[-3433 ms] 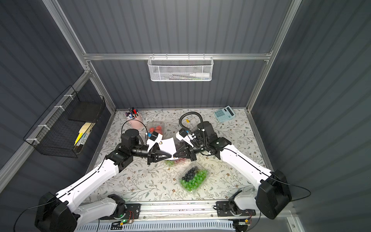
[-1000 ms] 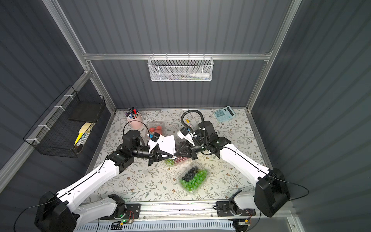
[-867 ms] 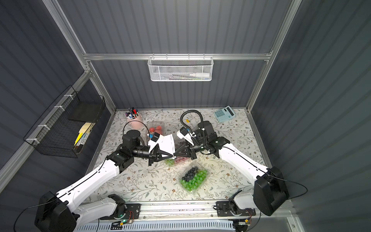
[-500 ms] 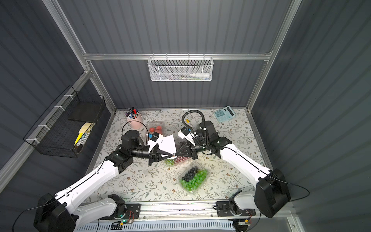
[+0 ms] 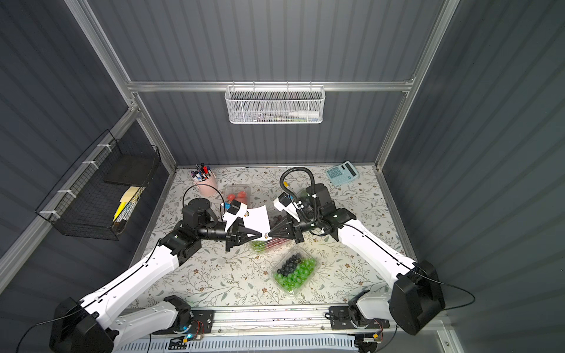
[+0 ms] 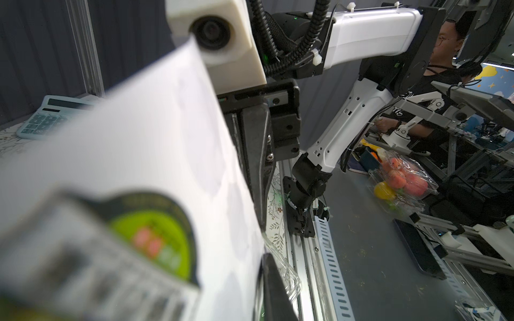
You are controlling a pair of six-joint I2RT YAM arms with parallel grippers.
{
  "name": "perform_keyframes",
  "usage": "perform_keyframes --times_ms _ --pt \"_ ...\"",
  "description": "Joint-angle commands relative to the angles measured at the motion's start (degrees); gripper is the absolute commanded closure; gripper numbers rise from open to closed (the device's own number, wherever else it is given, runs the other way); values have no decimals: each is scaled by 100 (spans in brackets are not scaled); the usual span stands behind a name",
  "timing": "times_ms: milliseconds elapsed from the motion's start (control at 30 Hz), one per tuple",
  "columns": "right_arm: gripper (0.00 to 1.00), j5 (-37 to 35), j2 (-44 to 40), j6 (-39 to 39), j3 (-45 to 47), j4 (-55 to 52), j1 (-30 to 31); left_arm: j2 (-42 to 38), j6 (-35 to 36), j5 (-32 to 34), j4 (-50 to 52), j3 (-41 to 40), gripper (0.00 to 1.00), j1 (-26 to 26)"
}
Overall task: Label fruit boxes
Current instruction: Adjust the label sticker.
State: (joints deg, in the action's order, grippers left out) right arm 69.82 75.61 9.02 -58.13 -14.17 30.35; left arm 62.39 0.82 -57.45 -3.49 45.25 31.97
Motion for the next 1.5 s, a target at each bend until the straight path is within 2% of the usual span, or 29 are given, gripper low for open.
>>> perform_keyframes --times_ms 0,100,567,700,733,800,933,1067,1200,1467 --pt "100 226 -39 -40 -23 133 -7 67 -21 -91 23 -4 96 36" --pt "100 293 -3 -94 -6 224 16 119 -25 -142 -4 27 100 47" --pt "100 438 305 -223 12 542 90 178 -20 -153 -91 114 100 55" --pt "100 283 306 -366 38 678 94 204 -27 -80 -111 126 100 55" --pt "100 182 292 -403 45 681 97 204 -44 -21 -108 138 100 64" --pt "89 -184 208 -483 77 625 92 181 -103 222 -79 157 100 69" --pt "77 -1080 -76 -633 176 428 70 120 -347 877 95 201 100 64" --pt "71 -2378 -343 -1066 173 43 68 63 -724 1649 267 206 100 64" --pt "69 -2943 -556 -1258 159 -256 122 46 -1106 2392 386 157 100 64" --pt "69 -3596 -574 -2081 25 -248 493 200 -1361 2520 427 140 100 64"
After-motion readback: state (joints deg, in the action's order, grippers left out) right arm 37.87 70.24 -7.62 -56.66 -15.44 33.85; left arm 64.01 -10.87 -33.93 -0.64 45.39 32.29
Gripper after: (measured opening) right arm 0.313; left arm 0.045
